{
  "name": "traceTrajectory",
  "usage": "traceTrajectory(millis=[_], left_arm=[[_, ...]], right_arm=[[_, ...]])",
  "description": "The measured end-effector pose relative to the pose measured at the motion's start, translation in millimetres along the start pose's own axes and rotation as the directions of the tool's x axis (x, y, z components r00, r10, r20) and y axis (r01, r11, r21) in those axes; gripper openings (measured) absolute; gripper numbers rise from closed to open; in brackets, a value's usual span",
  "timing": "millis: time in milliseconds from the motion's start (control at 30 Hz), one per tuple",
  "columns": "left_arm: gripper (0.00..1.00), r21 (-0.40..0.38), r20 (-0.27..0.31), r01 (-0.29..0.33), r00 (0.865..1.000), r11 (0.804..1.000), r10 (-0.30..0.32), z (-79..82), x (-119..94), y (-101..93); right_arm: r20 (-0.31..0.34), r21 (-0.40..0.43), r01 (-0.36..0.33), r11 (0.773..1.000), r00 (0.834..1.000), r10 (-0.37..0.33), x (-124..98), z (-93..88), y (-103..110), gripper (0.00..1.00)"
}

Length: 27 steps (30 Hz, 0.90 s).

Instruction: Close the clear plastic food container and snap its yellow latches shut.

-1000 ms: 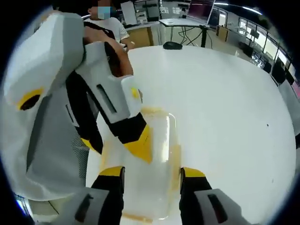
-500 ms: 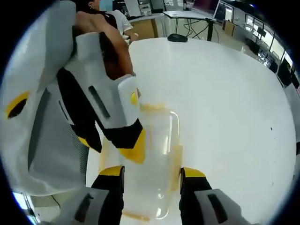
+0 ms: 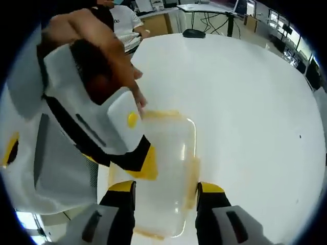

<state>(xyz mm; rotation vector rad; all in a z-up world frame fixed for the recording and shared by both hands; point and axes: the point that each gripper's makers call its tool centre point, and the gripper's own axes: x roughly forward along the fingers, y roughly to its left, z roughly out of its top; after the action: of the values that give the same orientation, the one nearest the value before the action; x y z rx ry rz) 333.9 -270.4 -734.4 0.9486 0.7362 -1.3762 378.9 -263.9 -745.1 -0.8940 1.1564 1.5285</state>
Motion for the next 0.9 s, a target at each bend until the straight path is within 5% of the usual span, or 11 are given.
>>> traceTrajectory(millis=[300,333,467,633,667,700,900], left_arm=[[0.40,0.034,-0.031,-0.041,0.999,0.999,0.043,-1.7,2.3,-1.0],[0.40,0.033,-0.030,-0.034,0.999,0.999,0.035,-1.6,3.5,-3.0],[0.40,0.050,-0.035,-0.060,0.997,0.997,0.062,-1.5,5.9,-3.1],[0.38,0.118,-0.023,-0.172,0.984,0.978,0.176,-4.5,8.8,-3.0],[0.38,0.204,-0.019,-0.291,0.953,0.935,0.301,-4.1,-3.1,18.3],[0.38,0.151,-0.010,-0.233,0.972,0.961,0.237,-6.6,3.8,0.6],[0.39,0.133,-0.014,-0.222,0.974,0.966,0.226,-4.3,2.3,-1.2]], right_arm=[[-0.085,0.056,-0.100,0.993,0.991,0.105,6.0,-1.2,0.3,0.45],[-0.038,0.076,-0.135,0.988,0.990,0.139,11.3,6.8,4.3,0.44],[-0.041,0.054,-0.154,0.987,0.987,0.156,5.5,-0.5,1.8,0.44],[-0.048,0.043,-0.120,0.992,0.991,0.122,5.9,-2.0,3.9,0.44],[-0.051,0.042,-0.099,0.994,0.994,0.101,4.8,-2.4,0.3,0.44],[-0.058,0.034,-0.101,0.994,0.993,0.103,4.4,-2.7,4.8,0.44],[-0.072,0.015,-0.070,0.997,0.995,0.071,2.3,-3.5,5.5,0.45]])
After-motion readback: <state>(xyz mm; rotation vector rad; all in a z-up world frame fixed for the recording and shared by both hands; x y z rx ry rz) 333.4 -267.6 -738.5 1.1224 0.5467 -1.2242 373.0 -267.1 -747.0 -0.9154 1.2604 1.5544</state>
